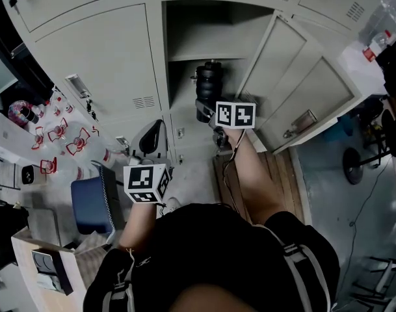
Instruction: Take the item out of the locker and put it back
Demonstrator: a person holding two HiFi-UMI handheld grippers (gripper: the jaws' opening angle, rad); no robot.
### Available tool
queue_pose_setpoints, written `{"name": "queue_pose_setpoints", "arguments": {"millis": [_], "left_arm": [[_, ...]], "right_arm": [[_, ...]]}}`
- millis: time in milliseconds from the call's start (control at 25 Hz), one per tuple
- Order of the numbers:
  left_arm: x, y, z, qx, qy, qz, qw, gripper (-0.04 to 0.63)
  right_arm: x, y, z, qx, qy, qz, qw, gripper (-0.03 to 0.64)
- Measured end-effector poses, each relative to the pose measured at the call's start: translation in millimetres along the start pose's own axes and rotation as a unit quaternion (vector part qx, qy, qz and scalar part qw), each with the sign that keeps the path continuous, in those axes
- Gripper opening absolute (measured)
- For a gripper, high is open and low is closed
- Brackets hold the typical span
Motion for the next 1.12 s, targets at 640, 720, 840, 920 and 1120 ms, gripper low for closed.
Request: {"name": "queue_pose_setpoints", "arguments": {"millis": [640, 720, 840, 920, 1120], "left_arm": [[0.7, 22.1, -4.3, -0.003, -0.002, 0.010, 0.9999, 0.012], [1.1, 26.8, -3.9, -0.006, -0.001, 0.010, 0.9999, 0.012], [2.3, 33.9, -3.3, -0.011, 0.001, 0.010, 0.9999, 0.012], [3.0, 38.7, -3.3, -0.012, 0.002, 0.009, 0.9999, 0.012], [4.7, 50.7, -6.9, -0.010, 0.006, 0.007, 0.9999, 0.012]], "right_arm": [[3.6, -32.9, -67.8, 0.050, 0.189, -0.077, 0.978, 0.368], [9.3, -39.4, -80.7, 0.053, 0.207, -0.087, 0.973, 0.368], [16.2, -48.3, -100.5, 0.055, 0.228, -0.103, 0.967, 0.368], [19.1, -52.7, -114.2, 0.055, 0.239, -0.113, 0.963, 0.368], [14.1, -57.4, -145.7, 0.054, 0.250, -0.125, 0.959, 0.368]]}}
Point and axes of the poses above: the fingertips, and each gripper's own axes: z forward along the fingers, y to its right, x out of its top, the point moved 9 cm from there along -z, backward along the fingers, and after that the axes turned 14 degrees about y, right-handed, at the moved point
